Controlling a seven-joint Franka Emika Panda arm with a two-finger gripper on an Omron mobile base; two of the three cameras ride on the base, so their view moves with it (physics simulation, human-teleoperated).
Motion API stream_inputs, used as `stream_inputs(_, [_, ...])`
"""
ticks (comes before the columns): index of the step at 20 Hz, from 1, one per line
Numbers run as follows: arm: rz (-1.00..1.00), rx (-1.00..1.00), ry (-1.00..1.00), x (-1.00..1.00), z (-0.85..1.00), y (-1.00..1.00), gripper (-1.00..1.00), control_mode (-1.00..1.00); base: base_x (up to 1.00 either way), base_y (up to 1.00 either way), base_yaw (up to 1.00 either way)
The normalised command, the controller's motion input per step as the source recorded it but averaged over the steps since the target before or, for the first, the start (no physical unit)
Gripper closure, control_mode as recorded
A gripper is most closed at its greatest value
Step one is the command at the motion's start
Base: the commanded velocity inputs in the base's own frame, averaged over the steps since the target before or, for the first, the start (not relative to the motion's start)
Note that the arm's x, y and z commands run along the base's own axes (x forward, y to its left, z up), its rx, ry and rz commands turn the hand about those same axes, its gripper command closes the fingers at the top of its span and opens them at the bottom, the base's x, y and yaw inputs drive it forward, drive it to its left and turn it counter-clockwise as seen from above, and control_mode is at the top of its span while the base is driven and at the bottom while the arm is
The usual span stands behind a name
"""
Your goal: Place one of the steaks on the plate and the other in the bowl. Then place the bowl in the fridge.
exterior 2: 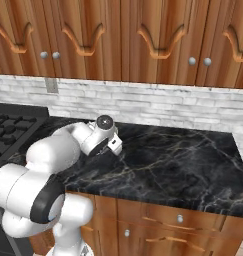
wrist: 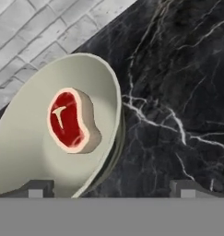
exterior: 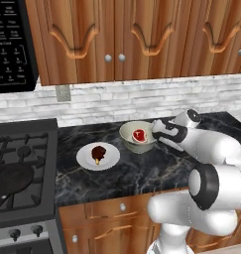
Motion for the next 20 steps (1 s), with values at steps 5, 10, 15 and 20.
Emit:
stream_inputs(5, [-0.01, 0.00, 0.01, 0.40, -0.25, 0.00, -1.00, -1.00, 0.00, 0.00, 0.00])
stream_inputs(10, [0.00, 0.00, 0.00, 0.37, -0.31, 0.00, -1.00, -1.00, 0.00, 0.00, 0.00])
stream_inputs(15, [0.00, 0.00, 0.00, 0.36, -0.34, 0.00, -1.00, -1.00, 0.00, 0.00, 0.00])
stream_inputs(20, [0.00, 0.00, 0.00, 0.24, -0.32, 0.00, 1.00, -1.00, 0.00, 0.00, 0.00])
